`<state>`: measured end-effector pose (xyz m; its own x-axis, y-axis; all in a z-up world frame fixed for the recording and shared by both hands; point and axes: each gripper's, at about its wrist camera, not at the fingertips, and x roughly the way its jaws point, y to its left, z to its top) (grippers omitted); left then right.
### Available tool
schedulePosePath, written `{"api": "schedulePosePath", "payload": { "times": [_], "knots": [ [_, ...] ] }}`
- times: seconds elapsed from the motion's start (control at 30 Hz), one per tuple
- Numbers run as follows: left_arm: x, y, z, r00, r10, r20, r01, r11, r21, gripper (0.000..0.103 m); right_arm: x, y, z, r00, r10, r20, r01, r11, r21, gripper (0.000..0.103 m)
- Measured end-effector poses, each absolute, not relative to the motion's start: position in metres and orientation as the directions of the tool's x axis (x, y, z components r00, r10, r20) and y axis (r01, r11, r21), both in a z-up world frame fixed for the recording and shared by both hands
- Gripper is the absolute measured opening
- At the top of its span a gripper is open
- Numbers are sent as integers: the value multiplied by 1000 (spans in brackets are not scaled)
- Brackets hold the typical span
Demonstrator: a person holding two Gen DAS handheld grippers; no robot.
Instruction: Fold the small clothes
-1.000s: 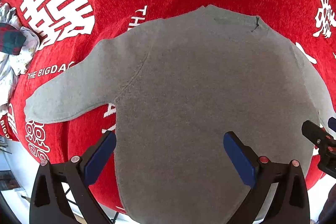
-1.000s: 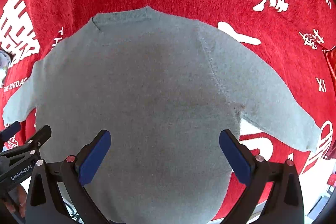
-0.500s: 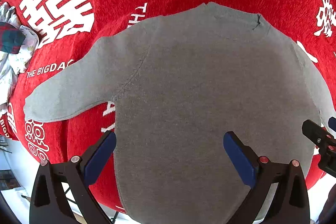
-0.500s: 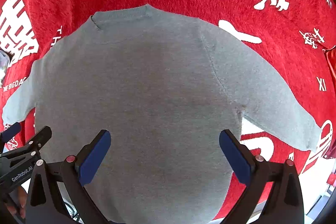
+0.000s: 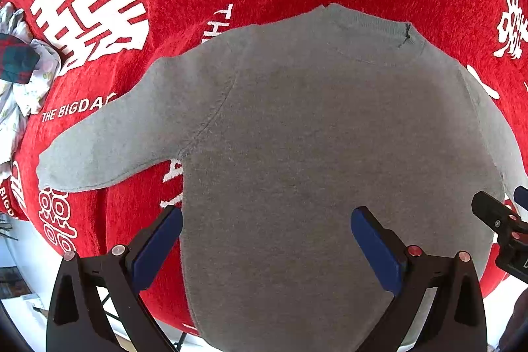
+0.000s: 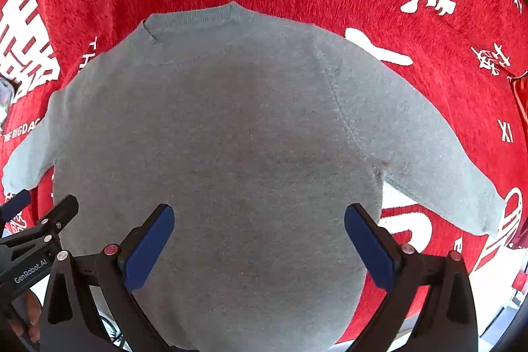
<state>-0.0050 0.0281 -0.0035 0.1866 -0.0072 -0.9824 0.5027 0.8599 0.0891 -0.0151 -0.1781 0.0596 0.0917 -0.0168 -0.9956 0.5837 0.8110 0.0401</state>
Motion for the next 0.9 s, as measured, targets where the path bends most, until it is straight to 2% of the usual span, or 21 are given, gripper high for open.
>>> {"api": "schedulePosePath", "payload": {
  "times": [0.9],
  "knots": [
    [-5, 38, -5, 188, -5, -982, 499, 862, 90, 103, -13, -174, 59, 88, -21, -996, 577, 816, 34, 103]
  ]
}}
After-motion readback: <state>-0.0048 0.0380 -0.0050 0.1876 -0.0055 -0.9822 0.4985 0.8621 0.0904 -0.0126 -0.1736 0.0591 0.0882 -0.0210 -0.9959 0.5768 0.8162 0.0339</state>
